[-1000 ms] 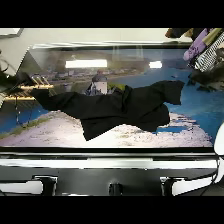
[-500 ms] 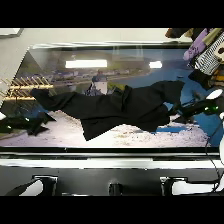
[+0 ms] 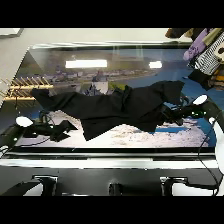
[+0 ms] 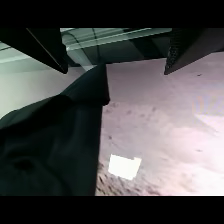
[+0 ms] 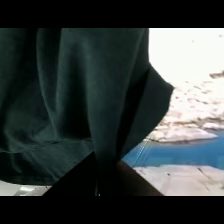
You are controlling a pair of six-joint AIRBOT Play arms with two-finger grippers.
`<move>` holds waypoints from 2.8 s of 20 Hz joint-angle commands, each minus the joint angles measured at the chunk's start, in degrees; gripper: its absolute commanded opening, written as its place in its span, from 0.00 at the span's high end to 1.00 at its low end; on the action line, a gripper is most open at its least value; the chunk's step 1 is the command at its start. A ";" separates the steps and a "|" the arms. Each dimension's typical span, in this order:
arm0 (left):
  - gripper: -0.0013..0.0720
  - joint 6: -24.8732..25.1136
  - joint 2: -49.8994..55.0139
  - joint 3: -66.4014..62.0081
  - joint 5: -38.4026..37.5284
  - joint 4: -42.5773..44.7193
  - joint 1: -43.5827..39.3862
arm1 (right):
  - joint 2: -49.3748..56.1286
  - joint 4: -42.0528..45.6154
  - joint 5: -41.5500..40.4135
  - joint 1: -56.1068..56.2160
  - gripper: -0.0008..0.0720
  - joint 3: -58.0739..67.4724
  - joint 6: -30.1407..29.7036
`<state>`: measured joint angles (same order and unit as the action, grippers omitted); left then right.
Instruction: Fold the clothes and pants, and hang the long-sleeved shirts on hangers.
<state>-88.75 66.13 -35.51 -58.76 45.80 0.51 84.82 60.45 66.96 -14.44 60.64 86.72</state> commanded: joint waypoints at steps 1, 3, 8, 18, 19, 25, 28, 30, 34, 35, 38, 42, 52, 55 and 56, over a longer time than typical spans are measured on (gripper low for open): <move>0.02 -1.27 2.82 0.26 6.51 -3.69 -7.52 | -3.08 1.75 0.48 0.42 0.94 -0.24 1.81; 0.02 -1.27 4.70 0.26 9.94 -6.93 -10.60 | -4.09 1.75 1.33 0.42 0.94 -0.26 1.84; 0.67 -1.88 8.28 0.11 13.99 -8.39 -14.43 | -5.51 -0.52 3.13 0.42 0.94 -0.26 2.25; 0.96 -6.47 5.46 -44.54 -2.60 18.14 -5.68 | -16.35 -19.04 -11.87 0.46 0.95 19.80 3.98; 0.96 -6.45 5.44 -52.41 -2.97 19.80 -5.11 | -17.03 -19.06 -13.62 0.46 0.95 24.65 4.44; 0.95 -6.47 2.47 -85.72 -5.46 24.50 -4.55 | -24.98 -14.62 -18.21 0.44 0.95 48.11 4.61; 0.95 -9.49 -6.84 -83.14 -5.70 28.17 -4.55 | -34.60 -9.99 -16.35 0.46 0.95 49.05 4.59; 0.95 -12.39 -14.01 -79.69 -6.73 31.58 -4.55 | -41.27 -4.92 -13.29 0.46 0.95 49.05 4.59; 0.95 -12.46 -22.60 -77.24 -8.04 32.28 -4.55 | -50.07 5.79 -12.17 0.44 0.95 49.05 7.78; 0.95 -12.46 -23.50 -77.24 -8.02 32.28 -4.55 | -50.53 7.21 -12.98 0.46 0.94 49.05 9.64; 0.95 -12.50 -23.23 -77.20 -9.14 32.24 -4.55 | -47.71 5.46 -12.98 0.46 0.94 49.03 12.81; 0.95 -12.35 -16.26 -74.20 -10.12 31.58 -4.55 | -34.71 -8.39 -6.01 0.46 0.94 49.03 13.55; 0.95 -6.54 24.37 -67.25 7.02 30.05 -10.62 | 12.22 -10.75 -5.75 14.19 0.94 49.03 2.60; 0.95 -9.42 32.79 -67.36 10.16 28.06 -10.47 | 19.65 -5.18 -10.47 17.88 0.94 49.03 2.60; 0.95 -9.42 34.80 -67.36 8.92 26.16 -10.47 | 21.46 -5.29 -10.75 18.34 0.94 49.03 2.67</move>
<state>-97.25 93.08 -102.98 -52.42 75.24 -9.61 99.02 51.40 59.40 0.67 109.60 90.21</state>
